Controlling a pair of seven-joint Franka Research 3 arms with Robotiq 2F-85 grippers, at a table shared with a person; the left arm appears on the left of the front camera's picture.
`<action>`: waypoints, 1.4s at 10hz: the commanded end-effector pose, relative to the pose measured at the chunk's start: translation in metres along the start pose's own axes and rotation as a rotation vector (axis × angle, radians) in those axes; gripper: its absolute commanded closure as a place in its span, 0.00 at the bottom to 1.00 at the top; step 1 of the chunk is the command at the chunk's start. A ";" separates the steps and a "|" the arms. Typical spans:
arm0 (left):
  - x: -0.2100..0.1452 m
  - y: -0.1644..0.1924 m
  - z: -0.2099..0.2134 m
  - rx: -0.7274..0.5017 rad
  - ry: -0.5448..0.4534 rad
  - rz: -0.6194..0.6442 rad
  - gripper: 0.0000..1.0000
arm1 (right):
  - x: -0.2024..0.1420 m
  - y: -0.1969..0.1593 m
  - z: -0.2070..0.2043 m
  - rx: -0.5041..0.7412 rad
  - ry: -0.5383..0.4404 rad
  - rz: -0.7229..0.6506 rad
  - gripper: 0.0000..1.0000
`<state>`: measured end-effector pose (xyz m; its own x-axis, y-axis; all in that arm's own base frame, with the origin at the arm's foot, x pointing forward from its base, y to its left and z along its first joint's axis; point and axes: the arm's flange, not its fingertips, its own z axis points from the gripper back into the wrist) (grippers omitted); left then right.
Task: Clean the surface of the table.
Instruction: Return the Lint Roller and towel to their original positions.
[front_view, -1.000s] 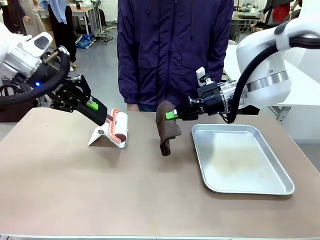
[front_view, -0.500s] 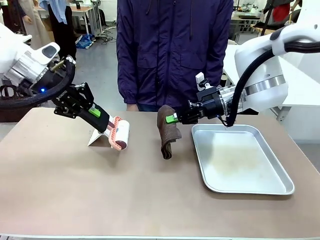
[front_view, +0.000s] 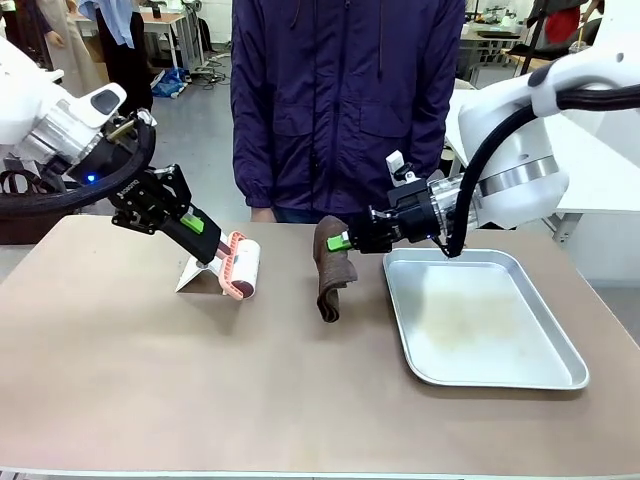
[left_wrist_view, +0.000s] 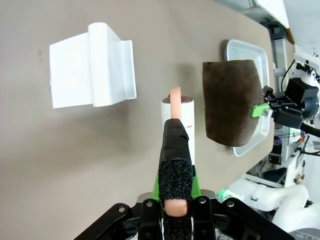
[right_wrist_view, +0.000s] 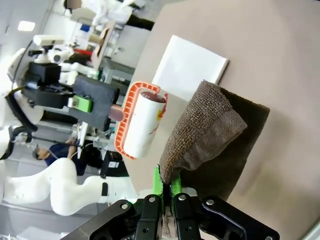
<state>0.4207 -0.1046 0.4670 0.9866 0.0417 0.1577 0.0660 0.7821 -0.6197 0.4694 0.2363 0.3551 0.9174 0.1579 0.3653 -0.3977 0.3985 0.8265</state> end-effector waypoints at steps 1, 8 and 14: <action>0.021 -0.007 -0.006 0.048 -0.008 -0.011 0.78 | -0.007 0.008 -0.023 -0.076 -0.057 -0.071 0.93; 0.075 0.006 -0.047 0.160 0.028 -0.001 0.78 | -0.016 0.004 -0.031 -0.172 -0.027 -0.119 0.93; 0.092 0.029 -0.065 0.137 0.025 0.053 0.78 | -0.016 -0.003 -0.018 -0.142 -0.035 -0.146 0.93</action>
<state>0.5188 -0.1194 0.4116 0.9915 0.0436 0.1223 0.0242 0.8634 -0.5039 0.4568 0.2543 0.3352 0.9555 0.0598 0.2889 -0.2734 0.5468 0.7914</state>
